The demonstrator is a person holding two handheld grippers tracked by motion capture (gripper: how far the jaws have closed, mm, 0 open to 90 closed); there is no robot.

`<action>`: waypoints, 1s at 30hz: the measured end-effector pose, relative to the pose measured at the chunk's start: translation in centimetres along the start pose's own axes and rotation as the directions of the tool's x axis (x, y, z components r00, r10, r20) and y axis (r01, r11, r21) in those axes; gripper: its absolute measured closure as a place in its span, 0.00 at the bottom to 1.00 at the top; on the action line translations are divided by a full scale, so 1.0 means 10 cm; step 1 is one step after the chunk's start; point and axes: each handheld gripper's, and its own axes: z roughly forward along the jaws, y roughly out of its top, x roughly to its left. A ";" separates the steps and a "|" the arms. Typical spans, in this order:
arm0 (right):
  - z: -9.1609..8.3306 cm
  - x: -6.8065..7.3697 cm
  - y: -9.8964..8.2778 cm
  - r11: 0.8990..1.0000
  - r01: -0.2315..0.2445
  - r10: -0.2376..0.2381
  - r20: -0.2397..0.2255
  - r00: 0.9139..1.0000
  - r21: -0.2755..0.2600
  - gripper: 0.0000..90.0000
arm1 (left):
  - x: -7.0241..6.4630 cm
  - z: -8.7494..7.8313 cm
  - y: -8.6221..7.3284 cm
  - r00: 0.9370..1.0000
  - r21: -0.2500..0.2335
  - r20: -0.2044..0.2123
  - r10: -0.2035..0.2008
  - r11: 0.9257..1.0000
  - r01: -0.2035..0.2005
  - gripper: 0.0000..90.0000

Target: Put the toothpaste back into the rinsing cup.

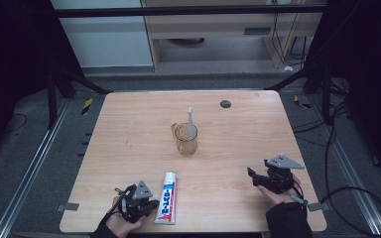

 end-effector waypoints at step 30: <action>0.04 -0.01 -0.02 1.000 -0.001 0.001 0.003 1.000 0.015 0.31 | -0.31 0.33 0.34 0.997 -0.057 0.030 0.071 0.996 -0.069 0.99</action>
